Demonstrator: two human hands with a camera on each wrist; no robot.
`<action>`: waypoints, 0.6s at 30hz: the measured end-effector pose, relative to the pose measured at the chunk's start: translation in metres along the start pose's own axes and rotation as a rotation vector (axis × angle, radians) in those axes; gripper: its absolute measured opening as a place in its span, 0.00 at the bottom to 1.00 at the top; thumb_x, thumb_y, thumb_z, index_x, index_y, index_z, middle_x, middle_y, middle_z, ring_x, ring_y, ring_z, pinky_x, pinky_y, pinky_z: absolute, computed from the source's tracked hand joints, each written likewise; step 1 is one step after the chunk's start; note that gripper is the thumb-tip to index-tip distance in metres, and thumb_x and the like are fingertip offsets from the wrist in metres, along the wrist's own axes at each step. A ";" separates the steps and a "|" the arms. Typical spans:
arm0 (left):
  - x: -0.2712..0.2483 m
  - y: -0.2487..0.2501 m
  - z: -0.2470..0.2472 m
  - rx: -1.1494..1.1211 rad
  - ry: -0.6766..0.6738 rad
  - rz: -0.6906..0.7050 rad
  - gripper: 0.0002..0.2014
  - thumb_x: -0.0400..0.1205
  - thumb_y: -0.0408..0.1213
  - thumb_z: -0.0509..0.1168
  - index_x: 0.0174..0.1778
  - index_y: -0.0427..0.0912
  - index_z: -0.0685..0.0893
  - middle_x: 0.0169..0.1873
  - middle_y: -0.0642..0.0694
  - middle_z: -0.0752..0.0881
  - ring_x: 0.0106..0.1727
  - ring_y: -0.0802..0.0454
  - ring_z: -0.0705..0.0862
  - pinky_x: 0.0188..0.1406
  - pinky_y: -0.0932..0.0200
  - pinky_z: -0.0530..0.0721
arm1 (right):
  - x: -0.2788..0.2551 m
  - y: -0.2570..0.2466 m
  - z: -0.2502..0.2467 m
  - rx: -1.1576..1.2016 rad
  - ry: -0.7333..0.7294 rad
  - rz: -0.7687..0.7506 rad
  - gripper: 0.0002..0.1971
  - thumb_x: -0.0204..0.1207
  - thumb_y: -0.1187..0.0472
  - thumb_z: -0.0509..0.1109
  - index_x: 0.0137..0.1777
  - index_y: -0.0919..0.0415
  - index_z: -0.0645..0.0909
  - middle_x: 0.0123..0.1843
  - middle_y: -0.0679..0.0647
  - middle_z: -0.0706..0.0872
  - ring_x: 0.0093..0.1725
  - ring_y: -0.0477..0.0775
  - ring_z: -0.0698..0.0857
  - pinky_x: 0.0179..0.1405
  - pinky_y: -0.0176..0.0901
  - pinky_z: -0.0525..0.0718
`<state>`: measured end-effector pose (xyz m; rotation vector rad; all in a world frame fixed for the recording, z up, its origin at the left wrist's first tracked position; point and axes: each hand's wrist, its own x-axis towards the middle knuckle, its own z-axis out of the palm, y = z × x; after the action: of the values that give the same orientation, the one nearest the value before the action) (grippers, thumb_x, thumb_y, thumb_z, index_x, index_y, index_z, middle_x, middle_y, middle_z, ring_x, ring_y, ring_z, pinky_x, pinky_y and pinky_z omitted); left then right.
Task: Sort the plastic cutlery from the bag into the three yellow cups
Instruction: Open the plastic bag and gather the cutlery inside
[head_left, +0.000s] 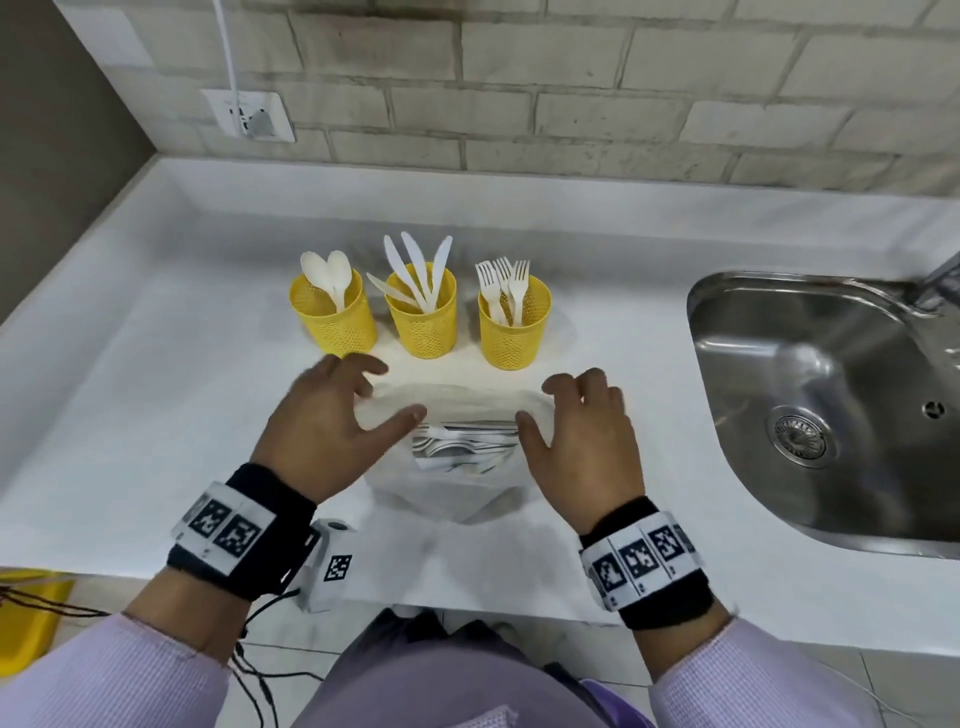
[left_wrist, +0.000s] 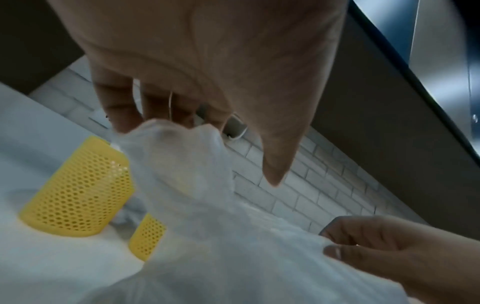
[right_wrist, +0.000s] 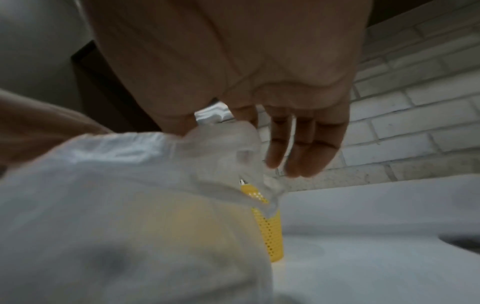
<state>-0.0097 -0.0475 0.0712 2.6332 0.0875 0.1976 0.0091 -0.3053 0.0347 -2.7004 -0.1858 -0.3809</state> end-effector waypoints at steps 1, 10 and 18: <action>0.001 -0.001 0.002 0.014 -0.056 -0.032 0.24 0.74 0.66 0.73 0.58 0.54 0.84 0.44 0.56 0.85 0.47 0.53 0.83 0.50 0.54 0.82 | 0.000 0.001 0.005 -0.023 -0.006 -0.026 0.13 0.79 0.53 0.74 0.54 0.62 0.82 0.50 0.61 0.80 0.46 0.67 0.81 0.37 0.54 0.81; 0.015 -0.011 -0.004 -0.203 0.032 -0.038 0.09 0.85 0.43 0.70 0.40 0.47 0.88 0.29 0.54 0.84 0.30 0.59 0.81 0.32 0.70 0.74 | 0.009 0.004 0.003 0.523 -0.077 0.095 0.11 0.90 0.61 0.60 0.44 0.61 0.76 0.35 0.50 0.80 0.34 0.47 0.76 0.35 0.42 0.72; 0.033 0.001 -0.002 -0.886 -0.350 -0.700 0.15 0.89 0.49 0.62 0.55 0.40 0.86 0.34 0.48 0.88 0.19 0.63 0.83 0.18 0.71 0.77 | 0.033 0.017 0.015 0.983 -0.349 0.597 0.11 0.88 0.60 0.66 0.42 0.56 0.75 0.33 0.52 0.76 0.30 0.50 0.74 0.26 0.38 0.72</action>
<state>0.0227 -0.0444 0.0775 1.5984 0.6265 -0.3817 0.0477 -0.3126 0.0246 -1.6989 0.2741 0.3058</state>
